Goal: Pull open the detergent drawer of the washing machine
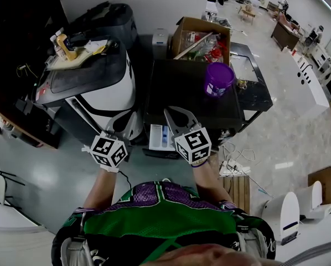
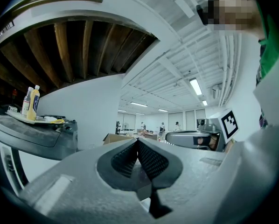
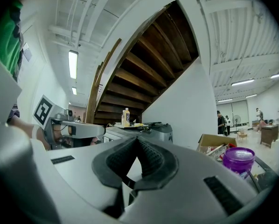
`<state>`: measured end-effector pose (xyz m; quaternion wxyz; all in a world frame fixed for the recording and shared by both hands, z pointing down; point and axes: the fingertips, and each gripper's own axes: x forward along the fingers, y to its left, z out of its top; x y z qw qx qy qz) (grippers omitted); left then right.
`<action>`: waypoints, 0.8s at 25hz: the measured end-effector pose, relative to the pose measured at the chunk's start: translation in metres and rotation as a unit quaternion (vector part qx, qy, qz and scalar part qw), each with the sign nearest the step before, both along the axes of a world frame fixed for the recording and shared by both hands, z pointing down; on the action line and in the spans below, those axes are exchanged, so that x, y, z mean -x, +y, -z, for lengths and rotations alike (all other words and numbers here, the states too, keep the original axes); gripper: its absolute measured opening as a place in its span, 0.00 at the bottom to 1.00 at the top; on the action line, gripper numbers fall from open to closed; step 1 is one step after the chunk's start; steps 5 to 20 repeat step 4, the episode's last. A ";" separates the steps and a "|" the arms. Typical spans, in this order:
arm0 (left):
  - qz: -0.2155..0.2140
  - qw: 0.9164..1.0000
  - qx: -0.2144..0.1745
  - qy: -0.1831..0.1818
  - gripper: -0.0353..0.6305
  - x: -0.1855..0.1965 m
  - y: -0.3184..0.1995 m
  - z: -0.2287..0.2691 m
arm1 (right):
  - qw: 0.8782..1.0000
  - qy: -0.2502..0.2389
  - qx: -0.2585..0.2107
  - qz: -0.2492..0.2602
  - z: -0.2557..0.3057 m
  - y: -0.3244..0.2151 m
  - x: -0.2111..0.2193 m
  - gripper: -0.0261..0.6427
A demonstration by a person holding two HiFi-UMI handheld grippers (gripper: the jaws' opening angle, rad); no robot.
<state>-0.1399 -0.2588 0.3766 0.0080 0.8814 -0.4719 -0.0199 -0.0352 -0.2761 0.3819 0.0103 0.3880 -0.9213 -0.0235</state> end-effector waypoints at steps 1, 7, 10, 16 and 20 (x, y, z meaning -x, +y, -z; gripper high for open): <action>0.000 1.000 0.000 0.000 0.08 0.000 0.000 0.000 | 1.000 0.000 0.000 0.000 0.000 0.000 0.000 0.04; -0.001 1.000 0.000 0.000 0.08 -0.001 0.001 -0.001 | 1.000 0.000 -0.001 -0.001 0.000 0.001 0.000 0.04; -0.001 1.000 0.000 0.000 0.08 -0.001 0.001 -0.001 | 1.000 0.000 -0.001 -0.001 0.000 0.001 0.000 0.04; -0.001 1.000 0.000 0.000 0.08 -0.001 0.001 -0.001 | 1.000 0.000 -0.001 -0.001 0.000 0.001 0.000 0.04; -0.001 1.000 0.000 0.000 0.08 -0.001 0.001 -0.001 | 1.000 0.000 -0.001 -0.001 0.000 0.001 0.000 0.04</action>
